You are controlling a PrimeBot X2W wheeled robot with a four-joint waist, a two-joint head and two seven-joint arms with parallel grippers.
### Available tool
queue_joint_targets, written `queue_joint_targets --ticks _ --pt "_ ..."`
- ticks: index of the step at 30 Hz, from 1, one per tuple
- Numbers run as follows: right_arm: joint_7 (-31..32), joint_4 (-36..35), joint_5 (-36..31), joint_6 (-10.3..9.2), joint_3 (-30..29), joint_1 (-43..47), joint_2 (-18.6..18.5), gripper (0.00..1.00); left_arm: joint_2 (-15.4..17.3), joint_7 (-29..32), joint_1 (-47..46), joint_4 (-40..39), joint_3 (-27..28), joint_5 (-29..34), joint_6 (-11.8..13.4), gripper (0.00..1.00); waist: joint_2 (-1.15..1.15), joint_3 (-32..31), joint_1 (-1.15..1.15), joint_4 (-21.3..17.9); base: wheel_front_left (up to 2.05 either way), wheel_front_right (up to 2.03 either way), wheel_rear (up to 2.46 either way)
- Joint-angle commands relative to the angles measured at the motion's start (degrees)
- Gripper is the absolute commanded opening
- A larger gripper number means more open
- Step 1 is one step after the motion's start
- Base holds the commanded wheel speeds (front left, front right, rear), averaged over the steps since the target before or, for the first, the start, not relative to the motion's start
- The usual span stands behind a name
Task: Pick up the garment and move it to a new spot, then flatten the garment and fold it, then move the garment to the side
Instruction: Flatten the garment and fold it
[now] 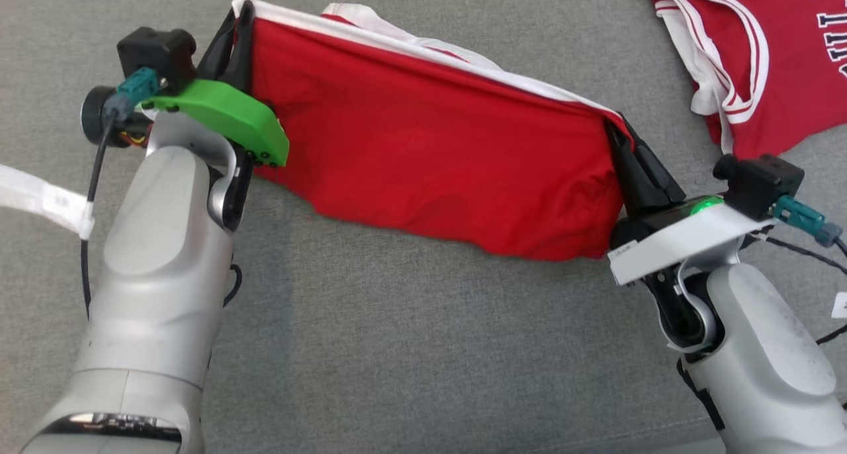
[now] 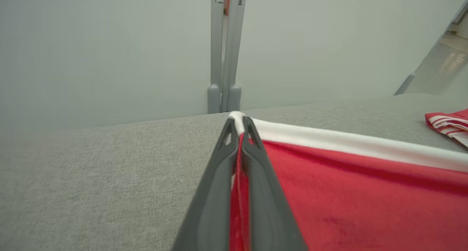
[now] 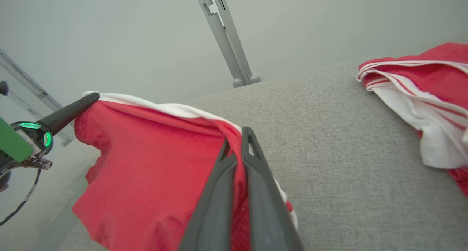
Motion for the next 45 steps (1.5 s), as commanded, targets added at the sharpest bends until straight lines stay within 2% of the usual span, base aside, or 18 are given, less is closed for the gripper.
queue_joint_targets --ticks 1,7,8,9,10,11,12,15,17,20,24,28,37,45 --pt "-0.73 1.38 1.02 -0.2 0.15 -1.93 -0.52 0.0 0.65 -0.8 -2.92 1.9 0.02 0.22 0.01 0.0 0.0 4.38 0.0 -3.24 0.0 0.0 0.0" --pt "-2.04 6.35 4.57 -0.18 3.29 -7.28 -0.75 0.0 0.33 -2.43 -10.01 11.63 -1.66 -0.49 -0.27 0.0 0.0 6.61 0.0 -4.26 0.0 0.0 0.0" --pt "-2.37 6.94 4.84 -0.17 3.95 -7.98 -0.97 0.0 0.28 -2.56 -10.72 13.13 -1.79 -0.98 -0.28 0.13 0.0 6.78 0.0 -4.39 0.0 0.0 0.0" --pt "-2.66 7.32 5.32 -0.17 4.45 -8.4 -1.02 0.0 0.18 -2.8 -11.27 14.0 -1.66 -1.65 -0.32 0.44 0.0 6.88 0.0 -4.48 0.0 0.0 0.0" --pt "-2.94 7.81 6.05 -0.17 5.01 -8.74 -0.96 0.27 0.09 -2.97 -11.99 14.88 -2.04 -1.8 -0.37 1.0 0.0 6.98 0.0 -4.54 0.0 0.0 0.0" --pt "-3.34 7.87 6.14 -0.17 5.37 -9.03 -1.15 0.98 0.01 -3.19 -12.22 15.22 -2.4 -2.31 -0.39 1.0 0.0 7.03 0.0 -4.55 0.0 0.0 0.0" --pt "-3.73 7.82 6.24 -0.17 5.88 -9.24 -1.42 1.0 -0.11 -3.42 -12.1 15.53 -3.08 -2.88 -0.41 1.0 0.0 7.0 0.0 -4.5 0.0 0.0 0.0" --pt "-4.8 6.95 3.52 -0.16 6.67 -8.99 -2.82 1.0 0.04 -3.81 -10.91 14.37 -4.39 -3.42 -0.43 1.0 0.0 6.52 0.0 -4.05 0.0 0.0 0.0" --pt "-5.18 5.64 1.48 -0.16 6.28 -7.67 -3.31 1.0 1.13 -3.9 -9.49 10.69 -3.65 -2.62 -0.04 1.0 0.0 5.96 0.0 -3.46 0.0 0.0 0.0" --pt "-5.41 1.8 -2.55 -0.17 4.19 -5.65 -4.21 1.0 1.54 -3.77 -4.65 2.93 -2.05 -0.51 2.47 1.0 0.0 5.08 0.0 -2.56 0.0 0.0 0.0" --pt "-5.41 -4.33 -7.87 -0.16 0.14 -1.72 -3.64 1.0 1.9 -3.79 2.32 -7.39 0.39 2.45 6.02 1.0 0.0 3.37 0.0 -1.27 0.0 0.0 0.0" --pt "-5.41 -8.02 -12.5 -0.16 -3.34 1.65 -3.15 1.0 1.51 -3.79 9.91 -15.38 2.78 4.14 8.29 1.0 0.0 1.2 0.0 0.21 0.0 0.0 0.0" --pt "-5.43 -10.21 -16.13 -0.16 -8.77 8.14 -1.22 1.0 1.01 -3.8 25.61 -28.4 6.46 6.87 11.41 1.0 0.0 -3.83 0.0 2.21 0.0 0.0 0.0" --pt "-5.13 -10.49 -16.69 -0.16 -11.19 14.65 0.24 1.0 0.53 -3.8 36.56 -34.24 8.1 7.44 12.72 1.0 0.0 -8.12 0.0 3.23 0.0 0.0 0.0"
